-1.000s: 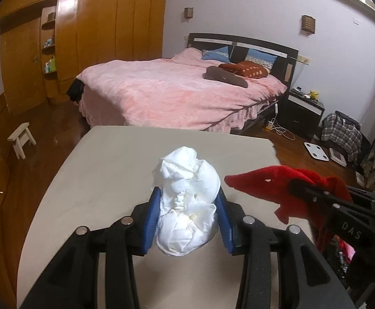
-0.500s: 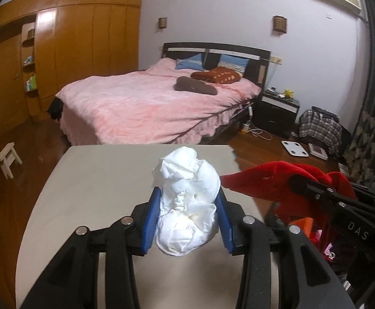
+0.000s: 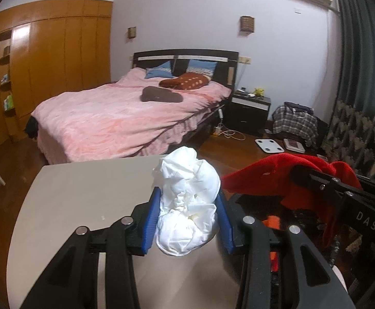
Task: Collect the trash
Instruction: 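Grasp the red glove with the right gripper while the left gripper holds the white tissue, then carry the tissue and red glove over the bin and open both grippers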
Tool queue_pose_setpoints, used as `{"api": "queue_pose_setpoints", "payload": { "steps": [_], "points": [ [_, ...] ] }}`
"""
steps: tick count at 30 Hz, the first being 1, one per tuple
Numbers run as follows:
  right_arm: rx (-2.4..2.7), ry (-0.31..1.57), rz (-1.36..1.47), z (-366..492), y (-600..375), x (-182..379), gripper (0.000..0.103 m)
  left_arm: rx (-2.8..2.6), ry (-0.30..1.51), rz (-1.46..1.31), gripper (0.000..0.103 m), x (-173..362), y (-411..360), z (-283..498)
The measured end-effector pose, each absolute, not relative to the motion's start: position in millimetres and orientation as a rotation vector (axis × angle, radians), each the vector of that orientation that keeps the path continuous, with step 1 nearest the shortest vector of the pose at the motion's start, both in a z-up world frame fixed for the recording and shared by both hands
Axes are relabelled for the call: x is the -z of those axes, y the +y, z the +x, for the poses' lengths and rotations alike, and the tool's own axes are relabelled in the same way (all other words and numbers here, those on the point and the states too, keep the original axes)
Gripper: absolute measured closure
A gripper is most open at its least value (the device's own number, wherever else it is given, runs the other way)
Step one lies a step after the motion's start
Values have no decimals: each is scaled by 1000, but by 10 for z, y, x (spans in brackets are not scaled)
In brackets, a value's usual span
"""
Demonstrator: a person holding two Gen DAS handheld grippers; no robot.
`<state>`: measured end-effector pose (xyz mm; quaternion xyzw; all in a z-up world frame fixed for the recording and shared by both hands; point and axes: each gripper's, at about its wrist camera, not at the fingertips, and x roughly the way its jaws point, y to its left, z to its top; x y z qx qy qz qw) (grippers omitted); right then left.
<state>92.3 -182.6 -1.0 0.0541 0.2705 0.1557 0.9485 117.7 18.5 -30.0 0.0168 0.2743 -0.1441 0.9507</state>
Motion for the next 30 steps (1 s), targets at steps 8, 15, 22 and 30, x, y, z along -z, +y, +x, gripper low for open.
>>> {"api": "queue_pose_setpoints", "payload": {
  "steps": [8,15,22,30],
  "points": [
    [-244,536,119,745,-2205,-7,94,362,543,55,62,254,-182,1098],
    [-166,549,125,626,-2530,61,94,428,545,76,62,326,-539,1082],
    [-91,558,130,587,-2808,147,94,496,536,89,62,371,-830,1095],
    [-54,576,133,637,-2993,277,94,537,547,92,62,461,-1038,1183]
  ]
}}
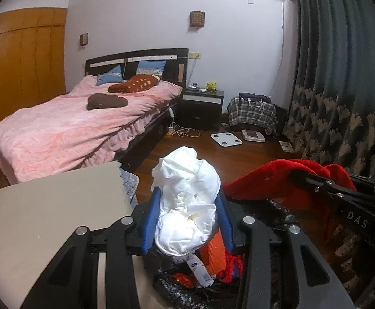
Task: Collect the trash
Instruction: 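Carry the tissue and red glove over the bin and open both grippers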
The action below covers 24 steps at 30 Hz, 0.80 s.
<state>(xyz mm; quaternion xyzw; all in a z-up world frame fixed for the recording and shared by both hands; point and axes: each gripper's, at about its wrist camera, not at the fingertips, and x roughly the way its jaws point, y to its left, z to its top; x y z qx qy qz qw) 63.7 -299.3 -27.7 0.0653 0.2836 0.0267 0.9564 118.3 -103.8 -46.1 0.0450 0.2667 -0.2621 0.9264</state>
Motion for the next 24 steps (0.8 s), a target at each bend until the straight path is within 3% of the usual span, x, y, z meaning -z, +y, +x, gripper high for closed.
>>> {"api": "queue_pose_setpoints", "payload": {
  "steps": [17,19,22,24],
  "points": [
    [19,665,169,864,-3255,670,90,601,651,109,59,928,-1484,1580],
    [36,684,170,901,-3288,747,83,613,664,107,57,1005,-1524,1643],
    [47,704,161,946,-3329,837,59,639,685,101,52,1086,-1548,1709],
    [55,714,163,952,-3358,889,51,654,699,92,42,1122,-1547,1743]
  ]
}}
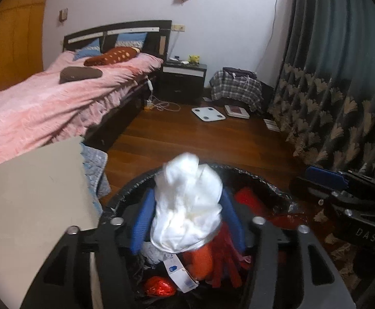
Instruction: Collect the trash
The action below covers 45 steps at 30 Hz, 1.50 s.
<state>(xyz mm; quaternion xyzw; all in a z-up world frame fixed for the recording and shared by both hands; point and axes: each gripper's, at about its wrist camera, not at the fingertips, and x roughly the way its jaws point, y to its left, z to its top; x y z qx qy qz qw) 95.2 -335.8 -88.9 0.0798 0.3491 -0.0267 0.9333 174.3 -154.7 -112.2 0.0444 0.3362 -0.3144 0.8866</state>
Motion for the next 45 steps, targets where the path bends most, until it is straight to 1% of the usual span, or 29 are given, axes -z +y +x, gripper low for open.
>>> {"api": "queue_pose_setpoints", "payload": {
  "steps": [1,3,4,5,6,7,8,10,11,12,26,39,45],
  "points": [
    [62,718,167,947,-3377,909,48,657,701,89,40,1132,-1531,1747],
    [80,714,173,924,-3410,933,31,656,702,80,34,1146,-1468,1742],
    [90,708,174,901,-3420,934,29,655,703,75,32,1144,-1449,1742],
    [98,705,174,884,-3429,934,25,647,705,71,31,1123,-1416,1736],
    [104,702,174,870,-3435,935,12,640,702,72,25,1104,-1396,1734],
    [113,697,175,843,-3429,920,8,624,691,77,21,1068,-1344,1708],
    [113,689,175,812,-3427,900,7,614,678,80,16,1031,-1307,1692],
    [105,683,166,758,-3408,839,7,589,649,90,11,944,-1225,1618],
    [104,682,160,734,-3408,825,6,574,638,97,7,896,-1175,1577],
    [101,681,155,713,-3386,793,6,564,631,102,6,858,-1138,1547],
    [-22,604,161,344,-2882,168,5,403,579,75,6,362,-439,1000],
    [-59,570,105,150,-2525,-167,5,367,481,58,6,-46,-222,526],
    [-63,558,92,107,-2480,-228,5,361,463,58,6,-126,-208,431]
  ]
}}
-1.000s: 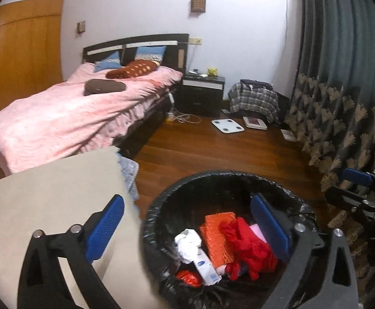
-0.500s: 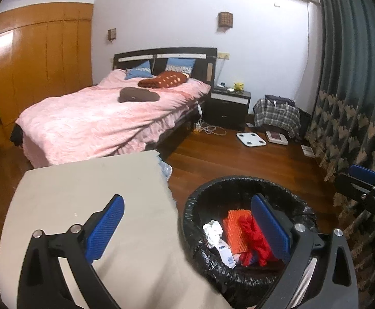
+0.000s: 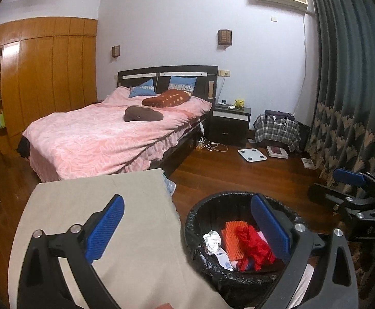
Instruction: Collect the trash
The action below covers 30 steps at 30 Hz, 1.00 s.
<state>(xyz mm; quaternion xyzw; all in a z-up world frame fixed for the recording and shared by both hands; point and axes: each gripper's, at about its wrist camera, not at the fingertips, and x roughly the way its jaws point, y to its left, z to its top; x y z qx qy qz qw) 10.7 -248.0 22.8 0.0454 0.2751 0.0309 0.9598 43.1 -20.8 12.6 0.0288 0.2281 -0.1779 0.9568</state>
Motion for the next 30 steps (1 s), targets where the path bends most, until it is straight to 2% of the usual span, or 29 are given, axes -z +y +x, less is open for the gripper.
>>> {"api": "queue_pose_setpoints", "payload": {
  "steps": [30],
  "points": [
    [-67,557,87,92,-2436,-263,5,343,457,66,6,-146,-177,374]
  ]
}}
